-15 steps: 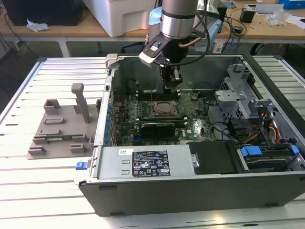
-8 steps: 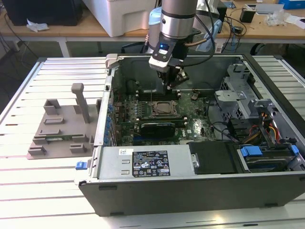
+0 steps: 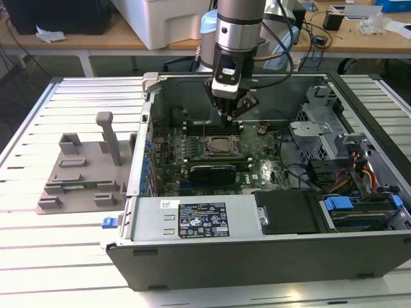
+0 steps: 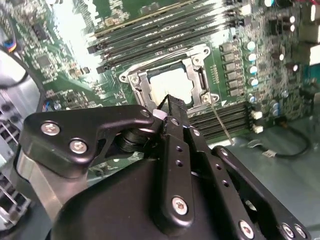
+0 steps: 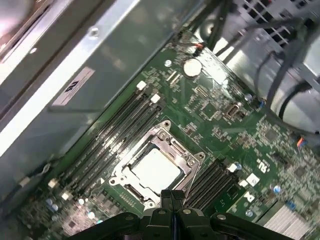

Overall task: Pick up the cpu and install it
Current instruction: 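Install the first cpu locking lever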

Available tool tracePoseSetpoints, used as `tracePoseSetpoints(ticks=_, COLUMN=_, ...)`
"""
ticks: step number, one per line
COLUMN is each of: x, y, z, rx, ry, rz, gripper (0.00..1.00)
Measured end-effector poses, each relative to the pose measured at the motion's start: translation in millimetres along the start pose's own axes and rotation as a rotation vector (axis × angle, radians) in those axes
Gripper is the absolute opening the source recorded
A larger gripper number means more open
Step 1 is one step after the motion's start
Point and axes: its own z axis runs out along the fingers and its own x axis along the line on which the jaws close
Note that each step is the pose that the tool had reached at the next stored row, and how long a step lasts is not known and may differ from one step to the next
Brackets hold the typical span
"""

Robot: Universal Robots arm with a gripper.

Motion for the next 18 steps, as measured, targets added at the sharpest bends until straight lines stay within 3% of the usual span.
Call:
tracePoseSetpoints(ticks=4, x=0.0, y=0.0, z=0.0, rx=-0.0008, ry=-0.0046, rz=-0.085, gripper=0.11)
tracePoseSetpoints(ticks=6, x=0.0, y=0.0, z=0.0, rx=-0.0016, ry=-0.0080, rz=-0.150, gripper=0.11)
tracePoseSetpoints(ticks=12, x=0.0, y=0.1, z=0.1, rx=-0.0047, ry=-0.0132, rz=-0.270, gripper=0.11)
tracePoseSetpoints(ticks=14, x=0.0, y=0.0, z=0.0, rx=-0.0113, ry=-0.0104, rz=-0.308, gripper=0.11)
tracePoseSetpoints(ticks=16, x=0.0, y=0.0, z=0.0, rx=-0.0278, ry=0.0004, rz=-0.338, gripper=0.11)
tracePoseSetpoints(ticks=18, x=0.0, y=0.0, z=0.0, rx=-0.0380, ry=0.0069, rz=-0.360, gripper=0.11)
